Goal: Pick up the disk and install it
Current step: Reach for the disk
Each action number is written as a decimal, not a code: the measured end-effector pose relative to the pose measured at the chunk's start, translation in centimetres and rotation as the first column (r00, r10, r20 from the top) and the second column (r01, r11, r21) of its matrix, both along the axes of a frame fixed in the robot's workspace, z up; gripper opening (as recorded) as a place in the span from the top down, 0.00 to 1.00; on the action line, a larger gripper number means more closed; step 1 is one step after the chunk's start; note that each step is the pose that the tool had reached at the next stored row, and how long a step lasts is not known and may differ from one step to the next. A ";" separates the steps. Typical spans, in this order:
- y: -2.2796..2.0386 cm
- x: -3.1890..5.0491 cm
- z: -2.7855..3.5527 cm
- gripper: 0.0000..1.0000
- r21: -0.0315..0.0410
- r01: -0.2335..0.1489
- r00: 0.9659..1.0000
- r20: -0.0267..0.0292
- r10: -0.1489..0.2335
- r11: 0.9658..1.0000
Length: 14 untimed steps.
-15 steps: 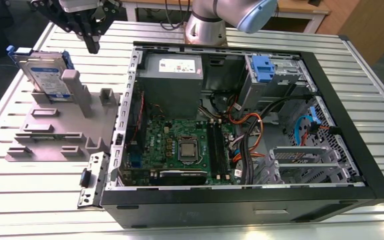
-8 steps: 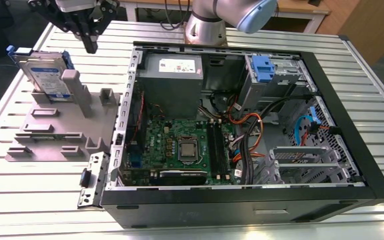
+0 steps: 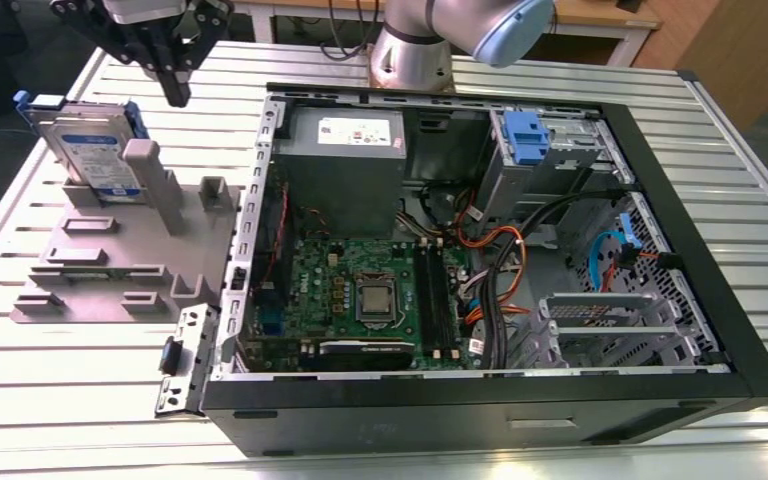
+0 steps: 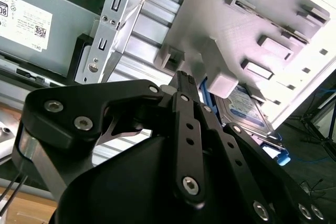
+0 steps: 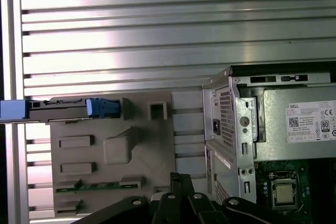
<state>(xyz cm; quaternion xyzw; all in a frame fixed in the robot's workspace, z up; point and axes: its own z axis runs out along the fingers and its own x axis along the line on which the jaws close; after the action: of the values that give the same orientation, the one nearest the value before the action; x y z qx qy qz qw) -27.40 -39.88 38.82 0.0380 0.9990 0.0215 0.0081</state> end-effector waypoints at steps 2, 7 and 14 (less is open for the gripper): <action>0.00 -0.04 0.00 0.89 0.000 0.000 1.000 0.000 0.000 1.000; 0.00 -0.08 0.00 0.89 0.000 0.000 1.000 0.000 0.000 1.000; 0.00 -0.36 0.00 0.89 0.000 0.000 1.000 0.000 0.000 1.000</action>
<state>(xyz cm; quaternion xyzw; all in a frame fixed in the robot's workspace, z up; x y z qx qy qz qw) -27.76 -39.89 38.82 0.0380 0.9990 0.0215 0.0081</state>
